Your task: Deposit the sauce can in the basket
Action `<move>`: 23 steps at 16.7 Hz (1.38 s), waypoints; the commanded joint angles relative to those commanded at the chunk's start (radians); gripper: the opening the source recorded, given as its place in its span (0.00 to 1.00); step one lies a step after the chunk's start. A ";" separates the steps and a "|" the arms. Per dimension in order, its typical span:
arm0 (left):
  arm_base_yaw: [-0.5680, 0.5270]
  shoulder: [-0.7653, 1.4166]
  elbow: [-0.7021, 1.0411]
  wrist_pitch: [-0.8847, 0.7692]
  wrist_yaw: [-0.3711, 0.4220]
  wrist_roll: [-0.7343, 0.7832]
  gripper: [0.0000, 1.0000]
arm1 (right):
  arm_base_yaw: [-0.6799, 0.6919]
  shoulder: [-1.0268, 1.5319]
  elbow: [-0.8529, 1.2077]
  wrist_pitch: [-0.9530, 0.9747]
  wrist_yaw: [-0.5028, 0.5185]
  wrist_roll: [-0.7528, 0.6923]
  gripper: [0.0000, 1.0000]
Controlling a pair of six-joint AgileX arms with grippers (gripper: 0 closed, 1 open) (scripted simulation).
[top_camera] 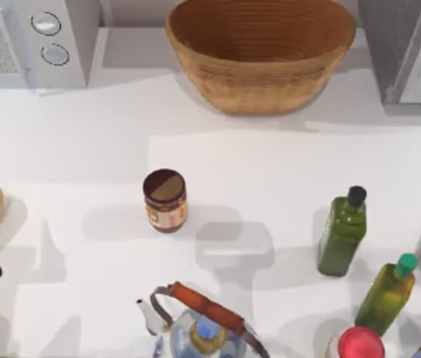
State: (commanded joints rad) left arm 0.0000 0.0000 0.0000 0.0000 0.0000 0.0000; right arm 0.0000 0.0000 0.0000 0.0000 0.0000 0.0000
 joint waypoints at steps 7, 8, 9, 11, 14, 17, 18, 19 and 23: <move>0.007 0.156 0.089 0.023 0.134 0.074 1.00 | 0.000 0.000 0.000 0.000 0.000 0.000 1.00; 0.010 0.218 0.121 0.031 0.184 0.106 1.00 | 0.000 0.000 0.000 0.000 0.000 0.000 1.00; 0.013 0.291 0.155 0.040 0.238 0.142 1.00 | 0.000 0.000 0.000 0.000 0.000 0.000 1.00; 0.018 0.467 0.232 0.058 0.361 0.233 1.00 | 0.000 0.000 0.000 0.000 0.000 0.000 1.00; 0.017 0.802 0.362 0.090 0.566 0.400 1.00 | 0.000 0.000 0.000 0.000 0.000 0.000 1.00; 0.006 1.186 0.494 0.120 0.775 0.580 1.00 | 0.000 0.000 0.000 0.000 0.000 0.000 1.00; 0.002 1.314 0.535 0.128 0.842 0.636 1.00 | 0.000 0.000 0.000 0.000 0.000 0.000 1.00; -0.003 1.436 0.573 0.134 0.905 0.686 1.00 | 0.000 0.000 0.000 0.000 0.000 0.000 1.00; -0.013 1.828 0.698 0.149 1.127 0.856 1.00 | 0.000 0.000 0.000 0.000 0.000 0.000 1.00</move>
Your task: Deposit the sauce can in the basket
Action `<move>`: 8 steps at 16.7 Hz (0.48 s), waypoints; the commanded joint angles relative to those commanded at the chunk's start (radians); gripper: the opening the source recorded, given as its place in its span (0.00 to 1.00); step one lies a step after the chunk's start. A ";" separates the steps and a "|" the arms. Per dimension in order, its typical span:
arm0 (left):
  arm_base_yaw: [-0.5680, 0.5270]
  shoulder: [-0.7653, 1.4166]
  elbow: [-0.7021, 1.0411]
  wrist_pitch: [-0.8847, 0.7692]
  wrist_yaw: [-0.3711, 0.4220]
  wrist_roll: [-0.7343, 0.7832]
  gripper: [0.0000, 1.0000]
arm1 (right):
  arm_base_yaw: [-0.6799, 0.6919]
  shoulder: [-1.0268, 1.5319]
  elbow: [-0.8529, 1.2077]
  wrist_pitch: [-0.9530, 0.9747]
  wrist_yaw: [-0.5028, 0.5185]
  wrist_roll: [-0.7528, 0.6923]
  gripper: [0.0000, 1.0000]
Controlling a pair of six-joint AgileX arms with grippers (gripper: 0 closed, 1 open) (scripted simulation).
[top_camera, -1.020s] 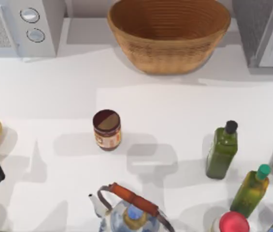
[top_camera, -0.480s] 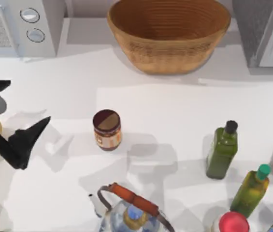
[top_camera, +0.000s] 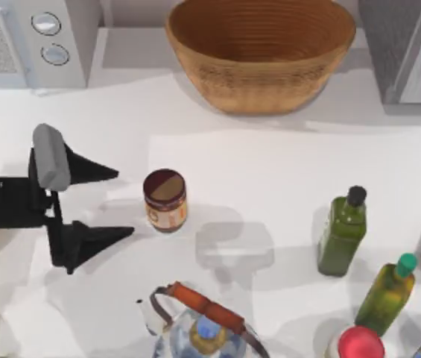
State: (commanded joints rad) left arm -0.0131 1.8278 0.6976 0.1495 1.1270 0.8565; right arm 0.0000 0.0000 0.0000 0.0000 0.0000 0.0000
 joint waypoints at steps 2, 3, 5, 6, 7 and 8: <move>0.001 0.135 0.058 0.013 0.091 0.074 1.00 | 0.000 0.000 0.000 0.000 0.000 0.000 1.00; 0.002 0.186 0.085 0.021 0.130 0.108 1.00 | 0.000 0.000 0.000 0.000 0.000 0.000 1.00; 0.004 0.259 0.131 0.039 0.186 0.164 1.00 | 0.000 0.000 0.000 0.000 0.000 0.000 1.00; 0.005 0.280 0.146 0.047 0.203 0.183 1.00 | 0.000 0.000 0.000 0.000 0.000 0.000 1.00; 0.006 0.291 0.156 0.052 0.213 0.193 1.00 | 0.000 0.000 0.000 0.000 0.000 0.000 1.00; 0.006 0.293 0.158 0.053 0.215 0.195 1.00 | 0.000 0.000 0.000 0.000 0.000 0.000 1.00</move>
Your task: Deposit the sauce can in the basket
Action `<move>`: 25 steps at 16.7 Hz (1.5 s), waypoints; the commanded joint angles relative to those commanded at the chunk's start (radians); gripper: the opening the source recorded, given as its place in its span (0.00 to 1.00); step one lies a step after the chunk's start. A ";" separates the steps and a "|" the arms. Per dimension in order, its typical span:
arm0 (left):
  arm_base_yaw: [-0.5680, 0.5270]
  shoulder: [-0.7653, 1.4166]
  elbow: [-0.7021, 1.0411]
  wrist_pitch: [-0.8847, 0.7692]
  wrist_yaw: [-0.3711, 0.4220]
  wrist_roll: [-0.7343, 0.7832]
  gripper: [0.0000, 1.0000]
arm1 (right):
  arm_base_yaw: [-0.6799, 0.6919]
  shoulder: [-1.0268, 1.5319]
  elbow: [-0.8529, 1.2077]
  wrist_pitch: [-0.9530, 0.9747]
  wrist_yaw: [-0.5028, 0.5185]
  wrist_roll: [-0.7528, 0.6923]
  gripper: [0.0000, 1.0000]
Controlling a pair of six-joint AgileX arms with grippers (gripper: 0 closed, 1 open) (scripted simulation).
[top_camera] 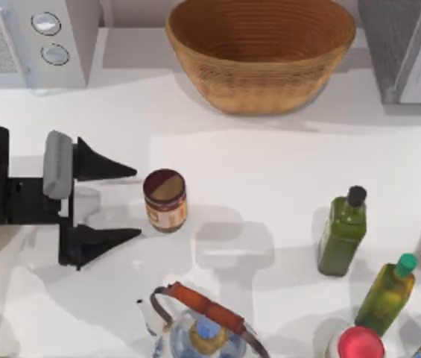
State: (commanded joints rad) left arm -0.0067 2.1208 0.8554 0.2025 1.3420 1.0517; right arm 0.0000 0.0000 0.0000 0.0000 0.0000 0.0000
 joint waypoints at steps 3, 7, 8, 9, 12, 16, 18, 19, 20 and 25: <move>0.000 0.000 0.000 0.000 0.000 0.000 1.00 | 0.000 0.000 0.000 0.000 0.000 0.000 1.00; -0.010 -0.006 -0.005 0.032 -0.006 -0.034 1.00 | 0.000 0.000 0.000 0.000 0.000 0.000 1.00; -0.018 -0.005 -0.007 0.061 -0.009 -0.061 1.00 | 0.000 0.000 0.000 0.000 0.000 0.000 1.00; -0.027 -0.004 -0.009 0.096 -0.014 -0.093 1.00 | 0.000 0.000 0.000 0.000 0.000 0.000 1.00; -0.065 0.016 -0.014 0.229 -0.038 -0.204 1.00 | 0.000 0.000 0.000 0.000 0.000 0.000 1.00; -0.131 0.063 -0.023 0.427 -0.085 -0.353 1.00 | 0.000 0.000 0.000 0.000 0.000 0.000 1.00; -0.163 0.087 -0.026 0.513 -0.109 -0.415 1.00 | 0.000 0.000 0.000 0.000 0.000 0.000 1.00; -0.177 0.098 -0.027 0.549 -0.119 -0.440 1.00 | 0.000 0.000 0.000 0.000 0.000 0.000 1.00; -0.188 0.108 -0.028 0.578 -0.128 -0.460 1.00 | 0.000 0.000 0.000 0.000 0.000 0.000 1.00; -0.201 0.119 -0.029 0.613 -0.138 -0.484 1.00 | 0.000 0.000 0.000 0.000 0.000 0.000 1.00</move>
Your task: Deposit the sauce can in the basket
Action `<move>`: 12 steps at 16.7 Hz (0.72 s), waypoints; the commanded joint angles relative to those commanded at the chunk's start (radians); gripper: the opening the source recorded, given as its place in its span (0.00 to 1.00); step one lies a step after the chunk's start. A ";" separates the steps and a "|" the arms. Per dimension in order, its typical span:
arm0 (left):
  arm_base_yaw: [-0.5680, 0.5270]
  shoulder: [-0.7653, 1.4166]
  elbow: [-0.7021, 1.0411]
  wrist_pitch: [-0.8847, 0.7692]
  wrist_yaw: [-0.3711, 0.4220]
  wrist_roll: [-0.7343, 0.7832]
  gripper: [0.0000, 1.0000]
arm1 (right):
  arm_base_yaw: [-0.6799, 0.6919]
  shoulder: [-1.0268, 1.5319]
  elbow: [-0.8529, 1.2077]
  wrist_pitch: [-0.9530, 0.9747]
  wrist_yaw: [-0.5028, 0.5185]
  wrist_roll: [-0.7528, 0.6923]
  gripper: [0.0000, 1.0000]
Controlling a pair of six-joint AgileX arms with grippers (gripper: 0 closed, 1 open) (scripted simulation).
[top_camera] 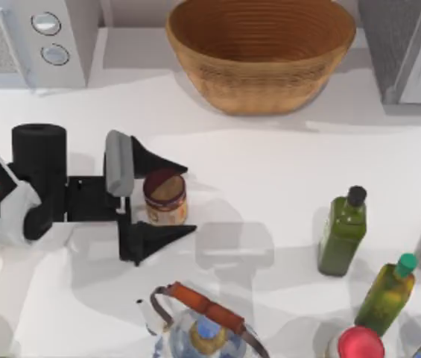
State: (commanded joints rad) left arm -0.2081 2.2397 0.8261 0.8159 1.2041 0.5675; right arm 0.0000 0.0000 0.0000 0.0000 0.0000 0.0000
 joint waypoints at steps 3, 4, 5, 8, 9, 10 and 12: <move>0.000 0.000 0.000 0.000 0.000 0.000 0.85 | 0.000 0.000 0.000 0.000 0.000 0.000 1.00; 0.000 0.000 0.000 0.000 0.000 0.000 0.77 | 0.000 0.000 0.000 0.000 0.000 0.000 1.00; 0.000 0.000 0.000 0.000 0.000 0.000 0.70 | 0.000 0.000 0.000 0.000 0.000 0.000 1.00; 0.000 0.000 0.000 0.000 0.000 0.000 0.47 | 0.000 0.000 0.000 0.000 0.000 0.000 1.00; 0.000 0.000 0.000 0.000 0.000 0.000 0.40 | 0.000 0.000 0.000 0.000 0.000 0.000 1.00; 0.000 0.000 0.000 0.000 0.000 0.000 0.32 | 0.000 0.000 0.000 0.000 0.000 0.000 1.00; 0.000 0.000 0.000 0.000 0.000 0.000 0.17 | 0.000 0.000 0.000 0.000 0.000 0.000 1.00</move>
State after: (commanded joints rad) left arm -0.2081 2.2397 0.8261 0.8159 1.2041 0.5675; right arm 0.0000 0.0000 0.0000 0.0000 0.0000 0.0000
